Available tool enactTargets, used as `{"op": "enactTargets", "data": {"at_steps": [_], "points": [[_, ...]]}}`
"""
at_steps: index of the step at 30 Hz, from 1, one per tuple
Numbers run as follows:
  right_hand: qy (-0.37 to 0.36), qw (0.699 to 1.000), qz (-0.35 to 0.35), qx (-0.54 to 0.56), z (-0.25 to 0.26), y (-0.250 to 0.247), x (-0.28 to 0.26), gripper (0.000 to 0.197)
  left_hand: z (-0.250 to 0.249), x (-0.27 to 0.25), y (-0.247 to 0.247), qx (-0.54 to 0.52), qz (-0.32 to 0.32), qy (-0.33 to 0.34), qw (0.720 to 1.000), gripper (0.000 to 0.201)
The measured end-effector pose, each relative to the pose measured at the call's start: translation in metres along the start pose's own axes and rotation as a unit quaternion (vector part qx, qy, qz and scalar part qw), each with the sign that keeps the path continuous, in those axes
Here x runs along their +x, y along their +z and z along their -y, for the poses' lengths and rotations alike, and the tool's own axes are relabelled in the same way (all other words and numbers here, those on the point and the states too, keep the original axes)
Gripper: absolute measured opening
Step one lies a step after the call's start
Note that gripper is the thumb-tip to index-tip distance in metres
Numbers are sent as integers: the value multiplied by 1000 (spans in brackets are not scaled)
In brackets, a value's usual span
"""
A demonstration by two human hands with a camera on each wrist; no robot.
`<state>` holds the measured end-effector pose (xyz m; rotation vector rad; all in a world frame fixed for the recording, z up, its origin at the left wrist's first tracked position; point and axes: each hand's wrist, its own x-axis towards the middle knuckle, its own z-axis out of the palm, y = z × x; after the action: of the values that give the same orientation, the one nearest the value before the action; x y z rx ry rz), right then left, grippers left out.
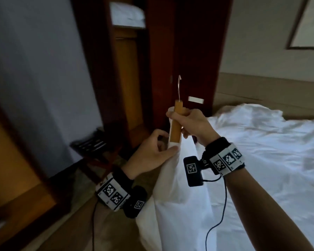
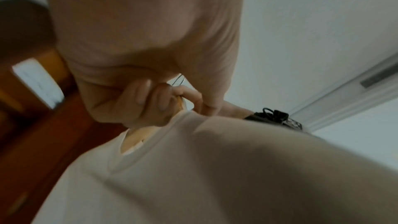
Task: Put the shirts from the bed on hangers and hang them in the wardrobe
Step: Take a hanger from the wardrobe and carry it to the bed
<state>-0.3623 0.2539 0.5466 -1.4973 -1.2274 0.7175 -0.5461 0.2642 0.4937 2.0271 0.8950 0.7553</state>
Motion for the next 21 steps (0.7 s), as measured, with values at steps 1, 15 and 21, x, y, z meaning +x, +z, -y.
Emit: {"op": "enactTargets", "data": {"at_steps": [1,15,21], "points": [[-4,1000,9,2,8,32,11,46,14,-5,-27,33,-39,-10,999,45],[-60,980,163,98,135,406,108,47,167,-76,-325,180,-171,-111,962,50],[-78,963,216,138,185,558,152,51,216,-109,-429,246,-265,-199,911,50]]}}
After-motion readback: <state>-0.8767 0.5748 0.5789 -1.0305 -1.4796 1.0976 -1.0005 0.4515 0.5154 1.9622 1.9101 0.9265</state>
